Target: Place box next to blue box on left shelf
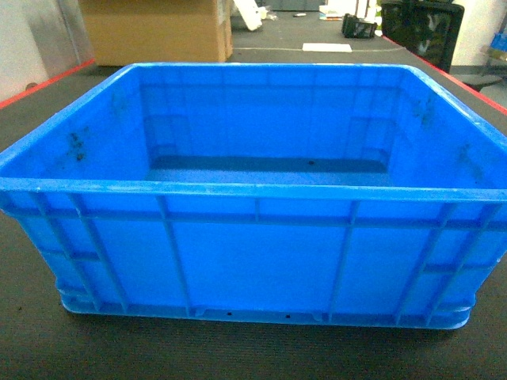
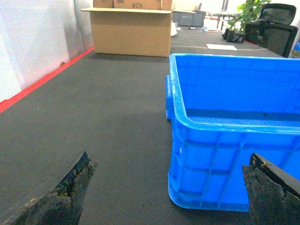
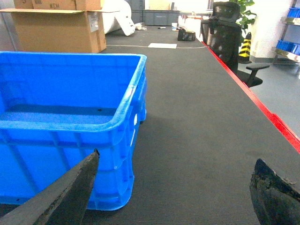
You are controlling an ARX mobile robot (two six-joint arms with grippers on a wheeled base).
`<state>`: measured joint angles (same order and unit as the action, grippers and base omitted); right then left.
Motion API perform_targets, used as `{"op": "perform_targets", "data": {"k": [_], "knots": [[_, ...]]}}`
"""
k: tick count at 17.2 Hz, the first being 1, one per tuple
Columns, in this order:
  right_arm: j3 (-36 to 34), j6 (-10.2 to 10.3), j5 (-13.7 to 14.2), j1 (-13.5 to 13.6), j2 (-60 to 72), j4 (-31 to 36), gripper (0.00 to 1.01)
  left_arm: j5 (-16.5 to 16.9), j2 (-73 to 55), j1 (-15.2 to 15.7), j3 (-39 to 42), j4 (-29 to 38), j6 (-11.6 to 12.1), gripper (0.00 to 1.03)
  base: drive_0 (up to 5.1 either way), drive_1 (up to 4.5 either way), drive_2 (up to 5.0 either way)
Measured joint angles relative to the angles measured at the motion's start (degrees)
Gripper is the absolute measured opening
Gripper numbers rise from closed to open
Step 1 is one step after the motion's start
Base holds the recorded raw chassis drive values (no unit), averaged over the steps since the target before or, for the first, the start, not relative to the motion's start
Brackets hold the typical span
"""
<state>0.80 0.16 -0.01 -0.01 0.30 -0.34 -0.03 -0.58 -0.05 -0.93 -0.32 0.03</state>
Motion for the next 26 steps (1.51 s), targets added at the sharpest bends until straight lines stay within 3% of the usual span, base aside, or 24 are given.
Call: {"op": "perform_targets", "data": {"k": [26], "knots": [[0.0,0.0,-0.02,0.0,0.0,0.0,0.98,0.0,0.0,0.0,0.0,0.0,0.0,0.98,0.0,0.0,0.0]]}}
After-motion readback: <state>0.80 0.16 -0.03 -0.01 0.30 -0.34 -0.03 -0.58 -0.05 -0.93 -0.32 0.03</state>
